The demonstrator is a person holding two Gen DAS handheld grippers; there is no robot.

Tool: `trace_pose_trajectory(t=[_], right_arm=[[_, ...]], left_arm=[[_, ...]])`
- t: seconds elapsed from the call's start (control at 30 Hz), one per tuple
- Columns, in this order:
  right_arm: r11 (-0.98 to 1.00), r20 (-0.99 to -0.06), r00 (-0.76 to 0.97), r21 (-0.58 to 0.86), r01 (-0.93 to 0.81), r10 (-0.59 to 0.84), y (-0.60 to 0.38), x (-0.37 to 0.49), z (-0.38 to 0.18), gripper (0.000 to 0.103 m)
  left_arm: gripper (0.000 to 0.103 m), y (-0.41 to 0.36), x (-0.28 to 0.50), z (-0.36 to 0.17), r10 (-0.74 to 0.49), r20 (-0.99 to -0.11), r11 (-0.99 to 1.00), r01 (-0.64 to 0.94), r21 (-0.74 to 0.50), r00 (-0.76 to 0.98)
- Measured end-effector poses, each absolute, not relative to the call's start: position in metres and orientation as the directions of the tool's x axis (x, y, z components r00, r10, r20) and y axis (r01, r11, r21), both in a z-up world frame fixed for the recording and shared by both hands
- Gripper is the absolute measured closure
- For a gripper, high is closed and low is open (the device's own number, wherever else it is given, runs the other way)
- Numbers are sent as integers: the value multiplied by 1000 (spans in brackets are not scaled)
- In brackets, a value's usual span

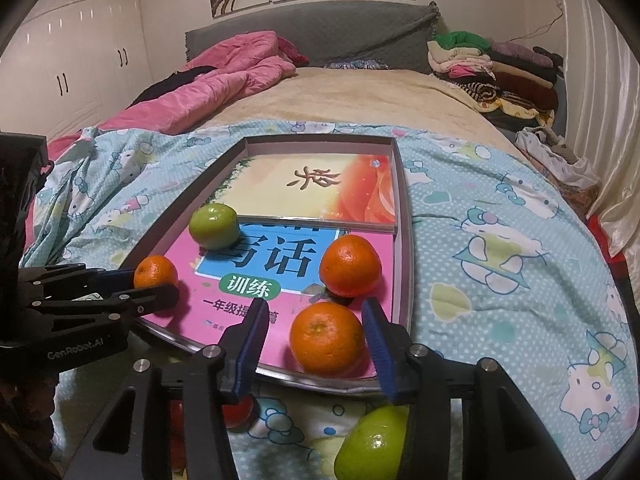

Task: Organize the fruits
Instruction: 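Lower both grippers and open them to release the mandarins onto the pink book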

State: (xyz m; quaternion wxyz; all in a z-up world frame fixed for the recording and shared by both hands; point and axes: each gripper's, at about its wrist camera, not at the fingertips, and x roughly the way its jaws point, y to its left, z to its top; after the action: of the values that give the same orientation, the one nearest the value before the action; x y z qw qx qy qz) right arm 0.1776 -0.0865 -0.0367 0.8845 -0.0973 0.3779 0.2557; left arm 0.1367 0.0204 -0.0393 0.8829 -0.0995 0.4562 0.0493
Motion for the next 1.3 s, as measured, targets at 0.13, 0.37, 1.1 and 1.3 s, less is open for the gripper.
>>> trace_pose_trajectory(t=[0.13,0.37,1.1,1.3], right_arm=[[849,-711,586,29,-528,388,-88,177,-35,50],[848,-708,586,34,-528,394,-88,175,-34,47],[848,-689,601,39,-529,406,-87,173,-28,37],[851,-672,610,56,-523,420,-90,171,-24,31]], left_arm=[[64,21,137,-39,-6,-817,974,-180,-135,577],[62,22,135,-36,-16,-810,971,-183,-152,586],[39,23,127,-20,-35,-771,969,-166,-180,636],[38,20,124,-15,-14,-761,973,-166,-159,649]])
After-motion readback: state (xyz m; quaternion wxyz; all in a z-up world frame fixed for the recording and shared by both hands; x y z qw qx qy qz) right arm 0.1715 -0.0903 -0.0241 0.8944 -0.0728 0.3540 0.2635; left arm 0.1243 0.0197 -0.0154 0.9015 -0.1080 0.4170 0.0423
